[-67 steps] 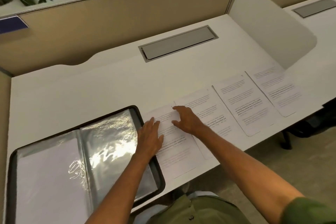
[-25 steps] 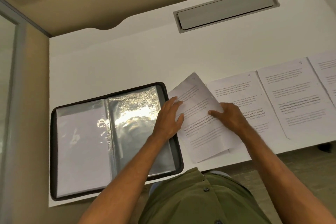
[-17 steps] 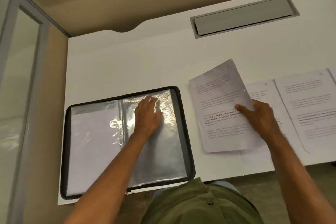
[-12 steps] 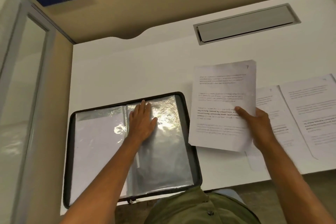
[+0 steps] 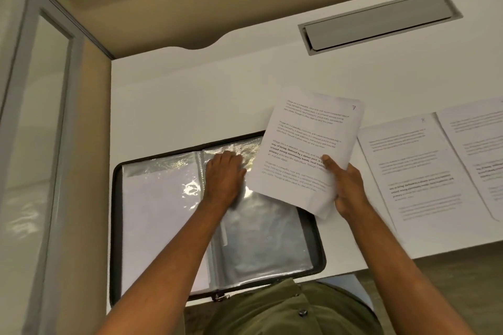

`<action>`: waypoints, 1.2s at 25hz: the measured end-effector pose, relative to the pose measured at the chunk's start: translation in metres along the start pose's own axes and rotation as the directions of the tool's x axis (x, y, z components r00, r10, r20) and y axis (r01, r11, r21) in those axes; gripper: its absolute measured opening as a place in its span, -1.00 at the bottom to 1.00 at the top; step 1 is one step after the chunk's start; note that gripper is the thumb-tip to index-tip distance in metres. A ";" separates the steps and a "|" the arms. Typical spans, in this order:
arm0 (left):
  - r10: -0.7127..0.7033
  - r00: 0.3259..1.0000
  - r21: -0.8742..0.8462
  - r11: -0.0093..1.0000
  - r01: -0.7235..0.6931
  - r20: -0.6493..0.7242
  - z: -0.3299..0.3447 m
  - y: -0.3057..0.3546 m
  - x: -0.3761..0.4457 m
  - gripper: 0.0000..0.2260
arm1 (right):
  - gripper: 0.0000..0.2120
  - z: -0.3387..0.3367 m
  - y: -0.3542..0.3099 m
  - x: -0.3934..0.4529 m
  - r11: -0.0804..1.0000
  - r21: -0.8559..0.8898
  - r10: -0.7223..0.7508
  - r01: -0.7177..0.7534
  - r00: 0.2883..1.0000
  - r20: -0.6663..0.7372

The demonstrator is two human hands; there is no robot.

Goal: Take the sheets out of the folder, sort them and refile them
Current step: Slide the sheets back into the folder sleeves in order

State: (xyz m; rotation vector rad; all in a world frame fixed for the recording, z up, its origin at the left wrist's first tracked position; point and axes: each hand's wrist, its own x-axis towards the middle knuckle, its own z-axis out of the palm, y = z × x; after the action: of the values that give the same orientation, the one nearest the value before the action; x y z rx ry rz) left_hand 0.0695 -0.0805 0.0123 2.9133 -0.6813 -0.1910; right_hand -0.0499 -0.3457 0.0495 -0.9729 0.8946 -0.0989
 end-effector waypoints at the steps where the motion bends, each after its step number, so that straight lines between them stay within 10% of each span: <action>1: 0.001 1.000 -0.002 1.000 -0.001 -0.005 -0.004 -0.001 0.000 -0.82 | -0.71 0.003 0.003 -0.001 1.000 0.009 0.009 -0.009 1.000 -0.014; 15: -0.054 0.960 -0.237 0.964 0.122 0.274 -0.028 -0.018 0.021 -0.41 | -0.75 0.032 0.018 -0.007 1.000 -0.006 0.025 -0.025 0.996 -0.083; 20: -0.097 0.981 -0.154 0.980 0.123 0.167 -0.029 -0.026 0.037 -0.83 | -0.75 0.036 0.014 -0.006 1.000 0.001 0.024 -0.024 0.997 -0.078; 30: -0.002 1.000 -0.206 0.979 -0.001 -0.015 -0.024 -0.033 0.043 -0.97 | -0.76 0.054 0.004 0.012 0.958 0.249 0.159 -0.145 0.986 -0.038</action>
State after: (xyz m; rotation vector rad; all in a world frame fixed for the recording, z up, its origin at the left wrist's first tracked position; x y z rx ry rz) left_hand 0.1259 -0.0683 0.0265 2.7146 -0.6188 -0.2247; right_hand -0.0057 -0.3117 0.0525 -0.6712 0.9823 -0.1040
